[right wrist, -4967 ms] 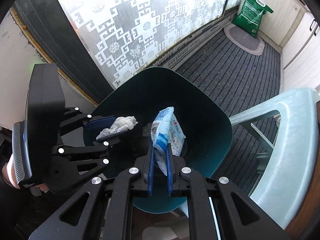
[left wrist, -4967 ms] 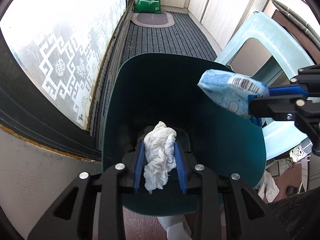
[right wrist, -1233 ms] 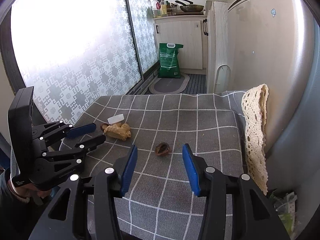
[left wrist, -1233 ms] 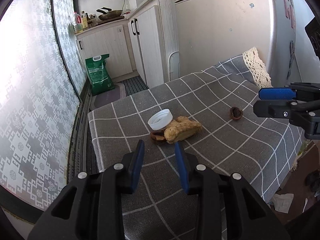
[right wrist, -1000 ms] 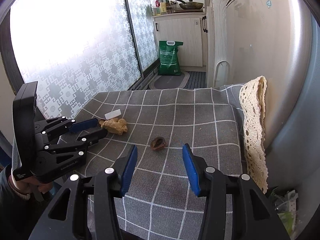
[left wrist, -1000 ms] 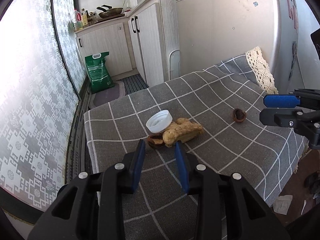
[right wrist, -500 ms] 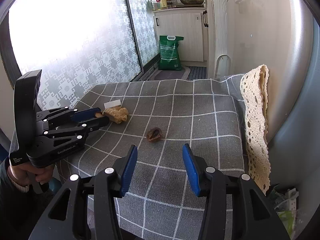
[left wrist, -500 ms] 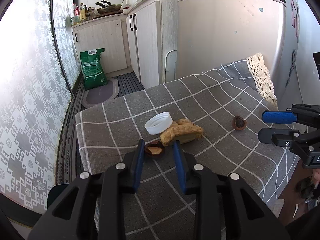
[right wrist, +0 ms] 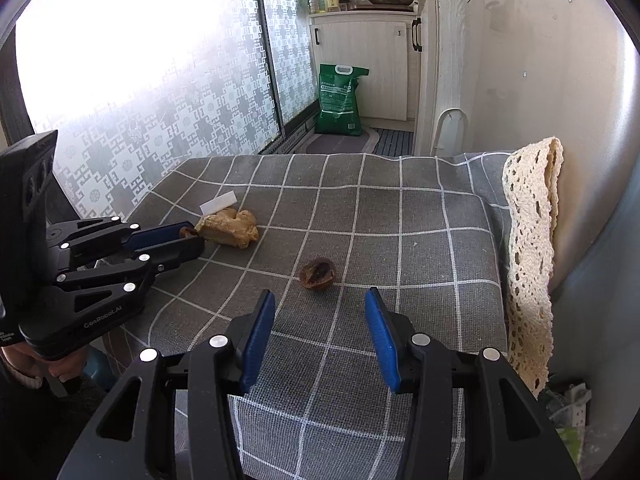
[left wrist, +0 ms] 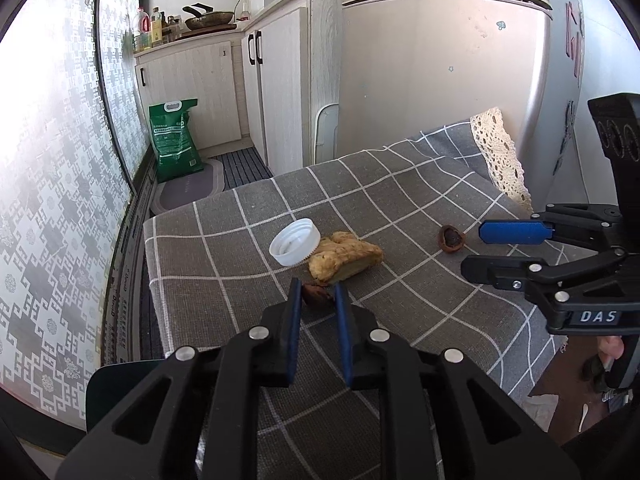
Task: Collect trash
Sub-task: 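Lower the right tool onto the brown walnut shell and close it, then carry the walnut shell in the right tool over the teal bin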
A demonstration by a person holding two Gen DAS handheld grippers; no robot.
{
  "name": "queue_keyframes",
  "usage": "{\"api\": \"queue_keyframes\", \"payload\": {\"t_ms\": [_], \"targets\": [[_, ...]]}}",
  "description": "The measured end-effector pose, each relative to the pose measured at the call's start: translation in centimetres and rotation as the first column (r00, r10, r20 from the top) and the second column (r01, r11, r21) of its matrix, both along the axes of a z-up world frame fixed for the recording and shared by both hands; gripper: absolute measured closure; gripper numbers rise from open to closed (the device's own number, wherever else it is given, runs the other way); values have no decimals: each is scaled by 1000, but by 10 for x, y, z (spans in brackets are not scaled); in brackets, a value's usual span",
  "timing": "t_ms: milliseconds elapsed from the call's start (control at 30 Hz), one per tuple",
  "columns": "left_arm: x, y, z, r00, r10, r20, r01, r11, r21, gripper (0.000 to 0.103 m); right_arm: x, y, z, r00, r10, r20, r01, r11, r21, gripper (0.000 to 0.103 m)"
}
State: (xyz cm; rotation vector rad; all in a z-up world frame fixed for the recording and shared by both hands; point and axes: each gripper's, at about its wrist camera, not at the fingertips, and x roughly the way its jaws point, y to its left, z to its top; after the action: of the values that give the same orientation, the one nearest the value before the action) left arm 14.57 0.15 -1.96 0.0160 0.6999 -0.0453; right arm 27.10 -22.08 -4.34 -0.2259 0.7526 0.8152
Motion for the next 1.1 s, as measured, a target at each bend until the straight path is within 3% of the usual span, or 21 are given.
{"api": "queue_keyframes", "payload": {"t_ms": [433, 767, 1100], "targets": [[-27, 31, 22, 994, 44, 101, -38, 997, -68, 85, 2, 23, -3, 1000, -14, 21, 15, 999, -44, 63], [-47, 65, 32, 981, 122, 150, -108, 989, -100, 85, 8, 29, -3, 998, -54, 22, 55, 997, -51, 83], [-65, 88, 38, 972, 161, 169, -143, 983, -116, 85, -6, 38, 18, 998, -48, 46, 51, 997, -53, 83]]}}
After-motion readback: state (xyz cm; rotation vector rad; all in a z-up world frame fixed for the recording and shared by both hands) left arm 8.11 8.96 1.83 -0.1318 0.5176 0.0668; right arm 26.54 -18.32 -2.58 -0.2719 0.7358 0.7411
